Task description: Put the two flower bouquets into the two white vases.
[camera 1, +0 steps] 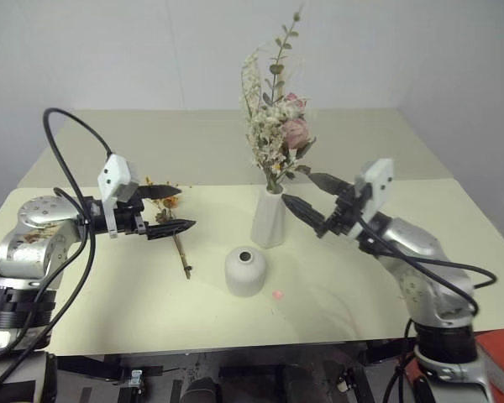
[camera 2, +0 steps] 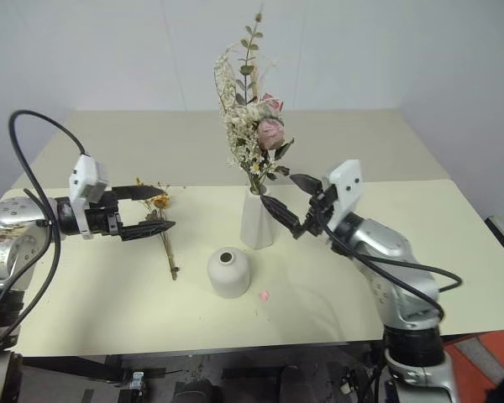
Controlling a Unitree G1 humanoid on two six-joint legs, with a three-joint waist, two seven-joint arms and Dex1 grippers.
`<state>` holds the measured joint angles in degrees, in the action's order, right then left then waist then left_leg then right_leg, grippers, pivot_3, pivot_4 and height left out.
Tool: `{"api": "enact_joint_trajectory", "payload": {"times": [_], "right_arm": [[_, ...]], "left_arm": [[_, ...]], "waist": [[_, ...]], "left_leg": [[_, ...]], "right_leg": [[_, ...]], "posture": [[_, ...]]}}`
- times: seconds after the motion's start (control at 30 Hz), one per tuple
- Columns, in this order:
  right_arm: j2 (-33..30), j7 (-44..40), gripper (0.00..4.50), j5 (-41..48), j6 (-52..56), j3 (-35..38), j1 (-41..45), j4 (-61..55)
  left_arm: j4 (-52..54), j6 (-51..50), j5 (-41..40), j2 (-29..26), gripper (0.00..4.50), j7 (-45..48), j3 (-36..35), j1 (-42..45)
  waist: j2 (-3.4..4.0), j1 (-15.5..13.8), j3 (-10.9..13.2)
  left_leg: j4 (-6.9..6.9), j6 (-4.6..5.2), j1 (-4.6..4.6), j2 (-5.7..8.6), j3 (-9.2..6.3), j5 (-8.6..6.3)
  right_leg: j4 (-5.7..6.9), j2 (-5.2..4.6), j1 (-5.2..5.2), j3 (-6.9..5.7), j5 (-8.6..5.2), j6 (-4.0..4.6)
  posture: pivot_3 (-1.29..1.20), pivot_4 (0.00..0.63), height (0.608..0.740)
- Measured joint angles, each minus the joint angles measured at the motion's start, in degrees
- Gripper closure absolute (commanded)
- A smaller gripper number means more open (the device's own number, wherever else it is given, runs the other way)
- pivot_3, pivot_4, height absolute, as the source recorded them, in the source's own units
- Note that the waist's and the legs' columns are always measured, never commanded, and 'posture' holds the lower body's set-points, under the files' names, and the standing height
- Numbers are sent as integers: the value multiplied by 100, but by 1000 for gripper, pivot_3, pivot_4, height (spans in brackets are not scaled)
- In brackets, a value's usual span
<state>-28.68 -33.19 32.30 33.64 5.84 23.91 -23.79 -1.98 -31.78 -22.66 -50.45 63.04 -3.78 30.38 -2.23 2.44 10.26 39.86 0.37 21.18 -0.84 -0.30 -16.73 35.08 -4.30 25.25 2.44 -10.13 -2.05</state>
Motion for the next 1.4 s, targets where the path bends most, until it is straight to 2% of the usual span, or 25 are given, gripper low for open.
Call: {"api": "enact_joint_trajectory", "payload": {"times": [0.07, 0.2, 0.3, 0.57, 0.73, 0.77, 0.83, 0.9, 1.2, 1.4], "right_arm": [[-396, -168, 50, 223, 212, 232, -86, -178], [-1071, -517, 50, 690, 558, 626, -79, -363], [-1435, -800, 50, 913, 637, 771, 21, -347], [-2239, -1806, 50, 1184, 681, 795, 97, -150], [-2449, -2260, 50, 1183, 656, 793, 42, -129], [-2498, -2352, 0, 1181, 644, 793, 34, -111], [-2579, -2504, 0, 1174, 628, 792, 21, -64], [-2618, -2611, 0, 1168, 587, 793, -18, -36], [-2760, -2929, 0, 1111, 493, 798, -65, 151], [-2789, -3054, 0, 1058, 410, 798, -62, 303]], "left_arm": [[40, -781, 308, -189, 0, -372, 361, 36], [130, -2591, 707, -305, 0, -859, 1303, 660], [47, -3390, 895, -97, 0, -1210, 1636, 1098], [-900, -3980, 1208, 654, 0, -1838, 2149, 1858], [-1300, -3989, 1444, 1014, 0, -2180, 2263, 2162], [-1374, -3987, 1462, 1097, 398, -2230, 2255, 2204], [-1528, -3972, 1474, 1271, 822, -2326, 2221, 2284], [-1653, -3945, 1474, 1336, 1524, -2379, 2177, 2332], [-1903, -3846, 1572, 1212, 4474, -2529, 2035, 2362], [-1524, -3520, 1524, 1114, 4474, -2772, 1224, 1785]], "waist": [[-1, -7, 0], [-6, -50, 3], [-6, -58, 3], [-7, -86, 3], [-6, -155, 2], [-4, -162, 0], [-2, -199, -2], [-3, -198, -4], [-2, -115, -4], [-4, -143, -3]], "left_leg": [[1, 0, -2, 0, 0, 0], [2, 0, 2, 2, -5, 0], [2, 0, 3, 3, -4, 0], [4, 1, 3, 4, -4, 0], [7, 0, -1, 8, -2, 0], [8, 0, -4, 8, -2, 0], [12, 0, -8, 8, -3, 0], [15, 0, -9, 9, -3, 0], [13, 0, -5, 7, -3, 0], [15, 0, 5, 8, -2, 0]], "right_leg": [[-1, 0, -5, 0, -1, -2], [-6, 1, -8, -2, -3, -5], [-7, 0, -9, -2, -3, -5], [-6, 0, -8, 0, -2, -3], [-3, -3, -12, 1, -2, -4], [-2, -3, -17, 1, -2, -4], [-2, -4, -25, -2, -3, -4], [-2, -4, -27, -1, -3, -4], [1, -2, -18, 2, -2, -3], [-1, -8, -11, 0, -1, -2]], "posture": [[0, 150, 740], [0, 150, 740], [0, 150, 740], [0, 150, 740], [0, 150, 740], [0, 150, 740], [0, 150, 740], [0, 150, 740], [0, 150, 740], [0, 150, 740]]}}
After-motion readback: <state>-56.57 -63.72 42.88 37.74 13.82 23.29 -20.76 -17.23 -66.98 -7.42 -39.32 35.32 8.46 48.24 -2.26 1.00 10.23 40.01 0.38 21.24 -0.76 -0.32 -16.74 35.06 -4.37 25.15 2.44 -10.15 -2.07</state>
